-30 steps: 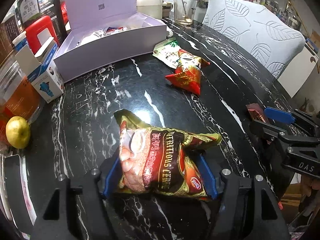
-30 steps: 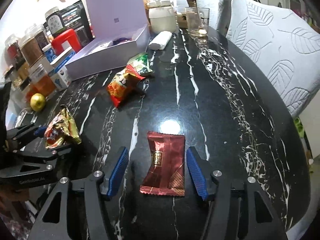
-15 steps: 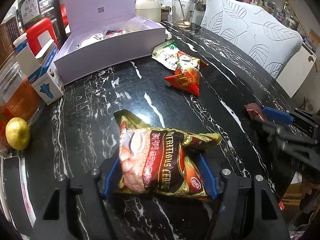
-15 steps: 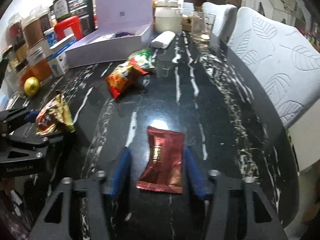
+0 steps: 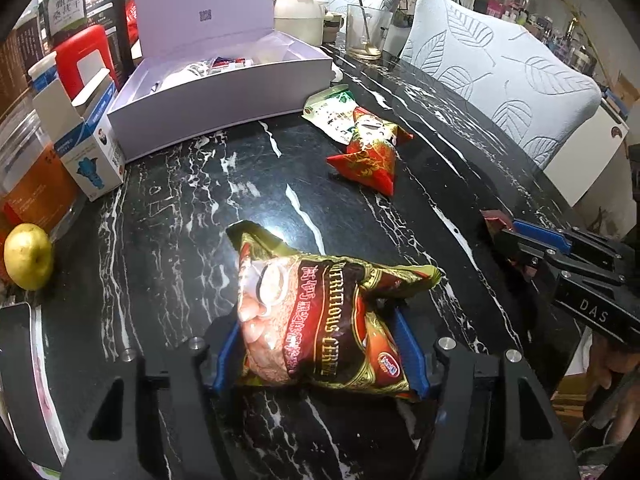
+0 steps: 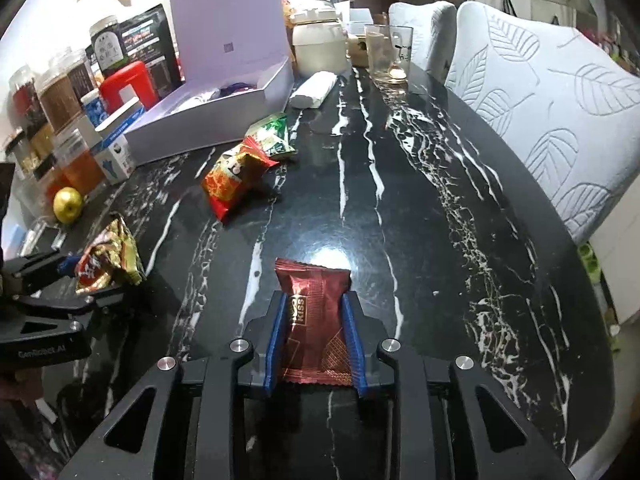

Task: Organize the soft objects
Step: 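Hold the cereal bag in the left tool and maroon packet in the right above the table, then carry the cereal bag in the left tool and maroon packet in the right into the box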

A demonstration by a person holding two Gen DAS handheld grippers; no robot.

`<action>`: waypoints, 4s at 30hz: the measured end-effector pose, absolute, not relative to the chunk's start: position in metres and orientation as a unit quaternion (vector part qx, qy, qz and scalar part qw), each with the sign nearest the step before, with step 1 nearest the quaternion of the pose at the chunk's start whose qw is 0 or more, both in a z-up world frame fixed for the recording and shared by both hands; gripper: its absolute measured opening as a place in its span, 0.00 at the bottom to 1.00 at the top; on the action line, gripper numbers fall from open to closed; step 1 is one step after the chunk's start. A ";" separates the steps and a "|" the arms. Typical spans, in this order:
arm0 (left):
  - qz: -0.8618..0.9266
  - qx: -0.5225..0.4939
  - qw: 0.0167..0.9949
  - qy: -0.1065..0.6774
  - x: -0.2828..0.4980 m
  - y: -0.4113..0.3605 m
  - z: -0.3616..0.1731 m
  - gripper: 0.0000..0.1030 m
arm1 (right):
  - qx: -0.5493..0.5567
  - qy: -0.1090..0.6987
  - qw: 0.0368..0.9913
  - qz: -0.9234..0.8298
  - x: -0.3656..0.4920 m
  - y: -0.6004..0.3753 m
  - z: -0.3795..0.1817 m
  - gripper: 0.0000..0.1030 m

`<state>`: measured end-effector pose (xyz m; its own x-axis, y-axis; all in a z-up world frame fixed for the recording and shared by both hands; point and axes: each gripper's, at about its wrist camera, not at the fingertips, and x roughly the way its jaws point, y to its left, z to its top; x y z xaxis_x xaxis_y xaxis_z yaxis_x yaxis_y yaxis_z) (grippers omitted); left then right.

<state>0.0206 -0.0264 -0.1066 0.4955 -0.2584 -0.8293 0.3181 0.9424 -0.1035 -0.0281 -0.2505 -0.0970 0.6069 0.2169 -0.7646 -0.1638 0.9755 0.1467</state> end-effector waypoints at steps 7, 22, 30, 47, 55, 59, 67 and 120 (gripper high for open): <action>-0.171 0.018 0.865 0.472 0.015 -0.022 -0.103 0.62 | 0.042 0.414 0.901 0.120 -0.033 -0.250 -0.087 0.27; -0.157 -0.010 0.883 0.442 -0.010 -0.004 -0.073 0.62 | 0.047 0.380 0.902 0.199 -0.059 -0.232 -0.059 0.27; -0.145 -0.015 0.905 0.400 -0.017 0.005 -0.040 0.62 | 0.038 0.356 0.904 0.234 -0.072 -0.221 -0.036 0.27; -0.128 0.002 0.953 0.275 0.010 0.014 0.054 0.62 | 0.001 0.244 0.924 0.296 -0.049 -0.207 0.052 0.27; -0.120 0.007 0.965 0.232 0.049 0.022 0.085 0.62 | -0.014 0.202 0.931 0.303 -0.008 -0.202 0.090 0.27; -0.115 0.008 0.969 0.220 0.072 0.026 0.094 0.62 | -0.013 0.190 0.937 0.292 0.018 -0.199 0.102 0.27; -0.108 -0.001 0.973 0.205 0.130 0.031 0.100 0.62 | -0.032 0.168 0.941 0.292 0.065 -0.185 0.121 0.27; -0.003 0.015 0.915 0.403 0.329 0.037 -0.068 0.62 | -0.039 0.313 0.917 0.242 0.285 -0.144 0.004 0.27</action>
